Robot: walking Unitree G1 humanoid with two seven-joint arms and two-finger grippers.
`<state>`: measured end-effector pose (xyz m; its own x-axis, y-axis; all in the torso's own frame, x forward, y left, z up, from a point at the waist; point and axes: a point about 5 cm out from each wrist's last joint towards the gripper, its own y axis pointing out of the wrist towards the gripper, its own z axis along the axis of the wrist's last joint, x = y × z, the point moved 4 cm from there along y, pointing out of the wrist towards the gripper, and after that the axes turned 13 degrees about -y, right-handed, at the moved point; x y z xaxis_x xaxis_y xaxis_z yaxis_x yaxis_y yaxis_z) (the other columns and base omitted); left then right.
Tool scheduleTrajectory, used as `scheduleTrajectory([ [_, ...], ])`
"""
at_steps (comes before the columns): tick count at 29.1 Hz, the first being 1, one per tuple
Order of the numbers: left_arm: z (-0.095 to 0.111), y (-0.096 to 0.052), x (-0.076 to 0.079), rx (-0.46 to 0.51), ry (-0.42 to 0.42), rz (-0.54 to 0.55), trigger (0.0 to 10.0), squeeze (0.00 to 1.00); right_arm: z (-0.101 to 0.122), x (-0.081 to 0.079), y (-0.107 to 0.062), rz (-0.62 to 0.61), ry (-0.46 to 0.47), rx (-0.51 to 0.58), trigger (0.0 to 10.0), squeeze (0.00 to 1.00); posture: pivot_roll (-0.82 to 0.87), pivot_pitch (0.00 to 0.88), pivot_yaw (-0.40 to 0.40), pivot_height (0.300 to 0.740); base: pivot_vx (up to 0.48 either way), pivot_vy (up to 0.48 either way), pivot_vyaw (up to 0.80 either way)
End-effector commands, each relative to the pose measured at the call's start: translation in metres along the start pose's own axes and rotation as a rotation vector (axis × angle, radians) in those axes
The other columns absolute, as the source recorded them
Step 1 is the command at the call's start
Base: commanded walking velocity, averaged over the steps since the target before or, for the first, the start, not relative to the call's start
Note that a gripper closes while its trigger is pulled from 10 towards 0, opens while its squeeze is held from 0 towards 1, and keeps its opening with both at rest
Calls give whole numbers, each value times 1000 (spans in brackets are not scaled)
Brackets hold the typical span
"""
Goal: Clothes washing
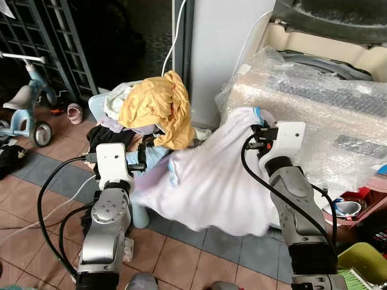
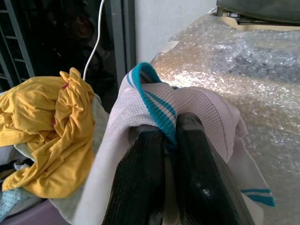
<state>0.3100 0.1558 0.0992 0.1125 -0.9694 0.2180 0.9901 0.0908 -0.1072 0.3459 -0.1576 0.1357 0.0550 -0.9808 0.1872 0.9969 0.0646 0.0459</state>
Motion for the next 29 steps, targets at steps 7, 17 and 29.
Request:
scheduleTrajectory([
  [7, 2, 0, 0, 7, 10, -24, 10000, 0, 7, 15, 2, -75, -56, 36, 10000, 0, -7, 0, -15, 740, 34, -35, -800],
  [17, 2, 0, -2, 3, 17, -26, 10000, 0, -9, 9, -5, -69, -53, -5, 10000, 0, -4, 0, -9, 740, 246, -331, -463],
  [29, 0, 0, -2, -5, 18, -29, 10000, 0, -15, 10, -6, -73, -59, -17, 10000, 0, -5, 0, -8, 740, 40, -410, -800],
])
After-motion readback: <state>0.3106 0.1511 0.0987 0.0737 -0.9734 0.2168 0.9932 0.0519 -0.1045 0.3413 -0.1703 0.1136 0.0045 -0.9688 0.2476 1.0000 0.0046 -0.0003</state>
